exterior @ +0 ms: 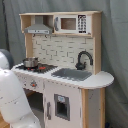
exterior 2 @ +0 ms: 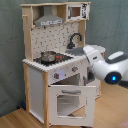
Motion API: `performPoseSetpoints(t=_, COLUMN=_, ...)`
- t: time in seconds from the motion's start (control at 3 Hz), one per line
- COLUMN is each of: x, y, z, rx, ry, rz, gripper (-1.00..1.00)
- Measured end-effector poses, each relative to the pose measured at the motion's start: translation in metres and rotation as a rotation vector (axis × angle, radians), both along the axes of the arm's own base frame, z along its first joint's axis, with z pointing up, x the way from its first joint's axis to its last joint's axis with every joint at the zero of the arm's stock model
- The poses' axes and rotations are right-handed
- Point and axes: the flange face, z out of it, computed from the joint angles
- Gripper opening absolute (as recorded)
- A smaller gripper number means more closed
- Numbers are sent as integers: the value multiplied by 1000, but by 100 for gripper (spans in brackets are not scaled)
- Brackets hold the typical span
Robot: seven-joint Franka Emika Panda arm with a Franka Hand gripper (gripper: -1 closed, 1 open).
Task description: Play with the kitchen
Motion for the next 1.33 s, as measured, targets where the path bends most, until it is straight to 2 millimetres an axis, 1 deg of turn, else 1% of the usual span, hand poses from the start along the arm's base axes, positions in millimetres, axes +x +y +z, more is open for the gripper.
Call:
performPoseSetpoints(t=0.67, x=18, y=-40, z=30, rx=-34, ry=168, rz=-25, gripper=100)
performPoseSetpoints(t=1.33, x=39, y=-75, z=59, rx=-48, ry=378, rz=-1, gripper=100)
